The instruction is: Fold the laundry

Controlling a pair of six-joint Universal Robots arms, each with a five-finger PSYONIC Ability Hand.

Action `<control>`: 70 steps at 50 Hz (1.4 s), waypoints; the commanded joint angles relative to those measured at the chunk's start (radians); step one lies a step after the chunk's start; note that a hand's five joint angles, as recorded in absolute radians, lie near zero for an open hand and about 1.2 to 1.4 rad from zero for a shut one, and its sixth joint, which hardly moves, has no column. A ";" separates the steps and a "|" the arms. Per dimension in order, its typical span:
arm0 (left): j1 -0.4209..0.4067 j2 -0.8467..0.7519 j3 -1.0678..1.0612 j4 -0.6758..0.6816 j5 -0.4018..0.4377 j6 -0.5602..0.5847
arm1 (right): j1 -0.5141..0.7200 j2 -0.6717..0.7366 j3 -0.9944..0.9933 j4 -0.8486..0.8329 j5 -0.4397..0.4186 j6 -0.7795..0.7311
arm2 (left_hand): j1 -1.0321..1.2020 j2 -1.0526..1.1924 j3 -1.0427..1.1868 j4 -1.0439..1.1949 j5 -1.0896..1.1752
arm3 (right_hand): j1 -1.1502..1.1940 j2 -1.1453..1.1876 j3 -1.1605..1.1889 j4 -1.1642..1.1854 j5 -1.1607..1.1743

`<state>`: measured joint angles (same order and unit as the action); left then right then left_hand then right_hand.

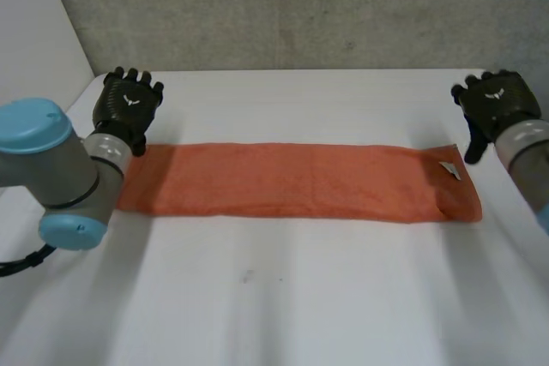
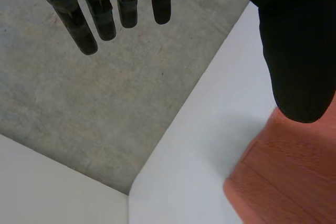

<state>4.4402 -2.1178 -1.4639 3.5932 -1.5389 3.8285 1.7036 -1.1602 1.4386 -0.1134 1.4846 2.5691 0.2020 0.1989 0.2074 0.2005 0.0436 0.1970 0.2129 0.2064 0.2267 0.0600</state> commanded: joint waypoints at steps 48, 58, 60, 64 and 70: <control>0.015 0.104 -0.279 0.010 0.057 -0.191 | -0.414 0.154 -0.046 0.037 0.008 -0.113 | -0.027 -0.024 -0.033 -0.026 -0.044 | 1.199 1.183 1.190 1.170 1.162; 0.016 0.105 -0.279 0.009 0.054 -0.191 | -0.061 0.103 -0.144 0.052 -0.033 -0.023 | -0.027 -0.024 -0.033 -0.026 -0.044 | 1.199 1.183 1.190 1.170 1.162; 0.013 0.105 -0.280 0.009 0.054 -0.191 | 0.071 0.102 -0.171 0.041 -0.043 -0.010 | -0.027 -0.024 -0.033 -0.026 -0.044 | 1.199 1.183 1.190 1.170 1.162; 0.011 0.107 -0.280 0.009 0.052 -0.191 | 0.251 0.114 -0.214 0.012 -0.069 -0.007 | -0.027 -0.024 -0.033 -0.026 -0.044 | 1.199 1.183 1.190 1.170 1.162; 0.011 0.107 -0.280 0.009 0.052 -0.193 | 0.537 0.276 -0.302 -0.078 -0.141 -0.010 | -0.027 -0.024 -0.033 -0.026 -0.044 | 1.199 1.183 1.190 1.170 1.162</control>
<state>4.4519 -2.0116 -1.7440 3.6021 -1.4859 3.6362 1.9717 -1.0280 1.2192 -0.1123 1.4103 2.5618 0.2020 0.1989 0.2074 0.2005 0.0436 0.9545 1.1630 1.1815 1.1890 0.9787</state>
